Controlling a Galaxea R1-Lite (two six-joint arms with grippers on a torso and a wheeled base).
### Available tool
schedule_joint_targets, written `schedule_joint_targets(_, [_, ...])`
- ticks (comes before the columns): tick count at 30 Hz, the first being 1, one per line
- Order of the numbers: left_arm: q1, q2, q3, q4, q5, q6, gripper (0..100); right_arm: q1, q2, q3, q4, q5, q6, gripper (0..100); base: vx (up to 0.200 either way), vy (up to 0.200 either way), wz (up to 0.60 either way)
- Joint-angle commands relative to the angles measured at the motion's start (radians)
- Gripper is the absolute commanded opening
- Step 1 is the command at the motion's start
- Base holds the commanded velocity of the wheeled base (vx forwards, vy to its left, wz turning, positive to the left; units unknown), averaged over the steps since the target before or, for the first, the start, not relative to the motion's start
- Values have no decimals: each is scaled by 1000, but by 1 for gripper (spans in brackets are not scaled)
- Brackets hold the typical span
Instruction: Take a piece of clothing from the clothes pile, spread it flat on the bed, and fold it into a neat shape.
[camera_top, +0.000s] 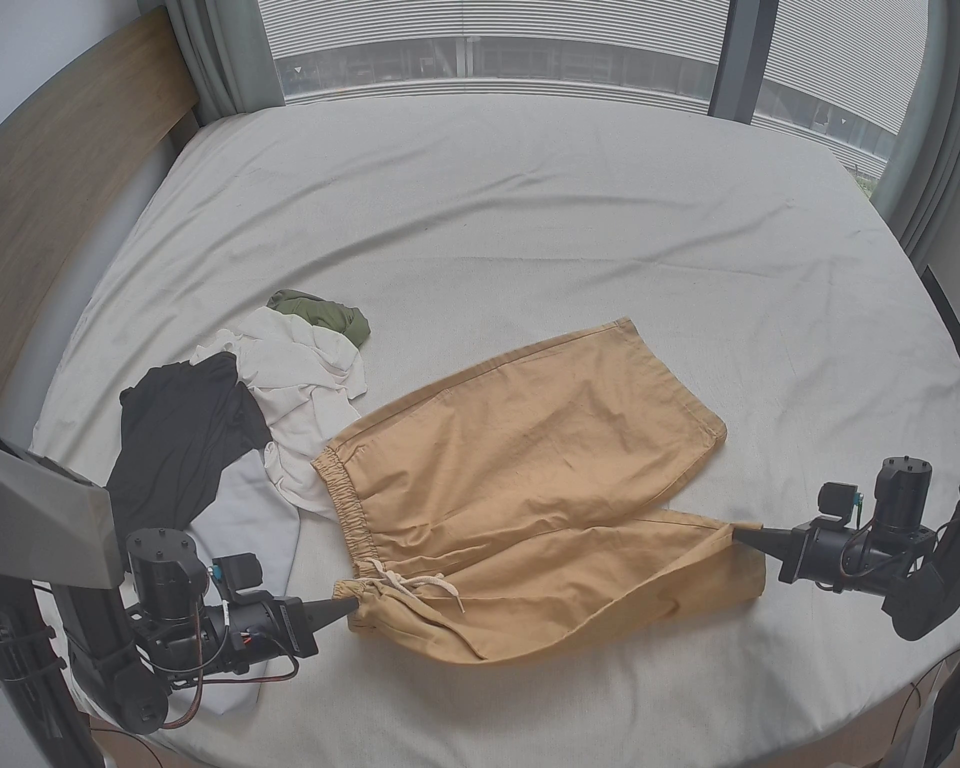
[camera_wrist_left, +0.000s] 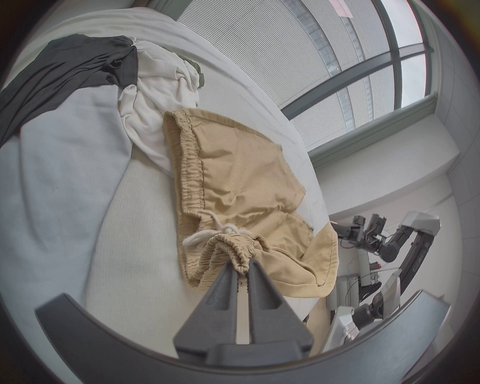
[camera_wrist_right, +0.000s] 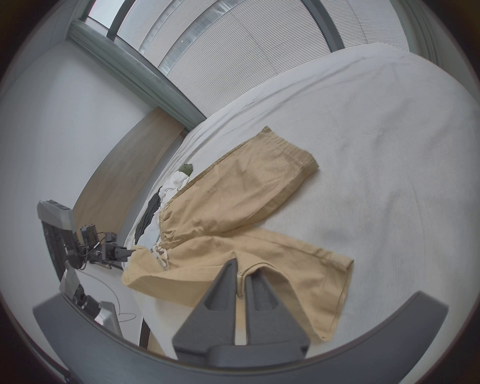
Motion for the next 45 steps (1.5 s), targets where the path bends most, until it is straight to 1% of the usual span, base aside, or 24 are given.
schedule_joint_targets(1, [-3,-45,-24,0,5,-17,0,25,15,-43,-4,-12,28,0,0,0,0])
schedule_joint_targets(5, [-5,-44,-35,0,22,-18,0,32,16,-66,-3,-12,42,0,0,0,0])
schedule_joint_targets(9, [-6,-39,-65,0,44,-21,0,40,16,-107,-3,-32,62,0,0,0,0])
schedule_joint_targets(12, [-14,-42,-84,0,59,-46,0,41,13,-148,-1,-52,79,0,0,0,0])
schedule_joint_targets(17, [-23,-39,-99,0,82,-60,0,43,7,-204,15,-56,102,0,0,0,0])
schedule_joint_targets(23, [-23,-45,-119,0,103,-93,0,43,15,-277,57,-56,105,0,0,0,0])
schedule_joint_targets(32, [-20,-47,-133,0,108,-95,0,40,19,-391,118,-56,111,0,0,0,0])
schedule_joint_targets(37, [-20,-47,-145,0,139,-96,0,40,46,-490,166,-56,110,0,0,0,0])
schedule_joint_targets(39, [-20,-47,-148,0,139,-96,0,41,47,-497,170,-58,110,0,0,0,0])
schedule_joint_targets(45, [-14,-44,-173,0,149,-99,0,51,58,-592,213,-56,110,0,0,0,0])
